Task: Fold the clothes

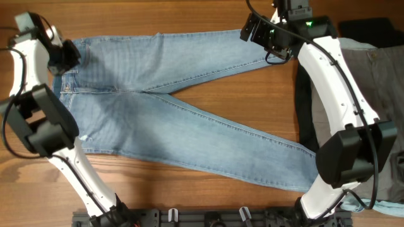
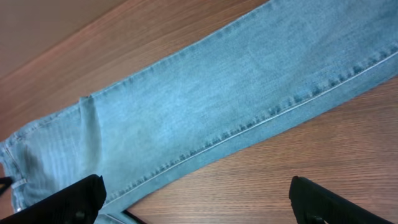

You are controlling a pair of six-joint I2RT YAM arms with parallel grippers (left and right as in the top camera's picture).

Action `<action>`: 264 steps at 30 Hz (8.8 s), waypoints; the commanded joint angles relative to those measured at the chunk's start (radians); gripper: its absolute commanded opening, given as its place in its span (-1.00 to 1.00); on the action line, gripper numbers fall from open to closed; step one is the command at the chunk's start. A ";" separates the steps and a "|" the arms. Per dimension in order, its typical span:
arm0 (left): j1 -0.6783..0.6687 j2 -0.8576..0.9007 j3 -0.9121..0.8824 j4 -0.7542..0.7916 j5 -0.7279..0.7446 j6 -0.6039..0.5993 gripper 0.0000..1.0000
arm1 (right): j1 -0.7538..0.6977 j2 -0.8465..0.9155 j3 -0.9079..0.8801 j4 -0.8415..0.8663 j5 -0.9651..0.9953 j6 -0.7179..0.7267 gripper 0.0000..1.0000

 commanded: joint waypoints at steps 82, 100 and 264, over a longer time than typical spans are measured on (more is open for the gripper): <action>0.703 -0.424 -0.356 -0.146 -0.343 -0.219 -0.19 | -0.086 -0.197 -0.742 -0.032 0.034 0.336 0.61; 0.731 -0.424 -0.356 -0.117 -0.343 -0.219 0.10 | -0.103 -0.200 -0.911 0.175 -0.041 0.361 -0.18; 0.916 -0.424 -0.771 0.073 -0.136 -0.056 0.11 | -0.151 -0.328 -0.780 0.267 -0.158 0.310 -0.91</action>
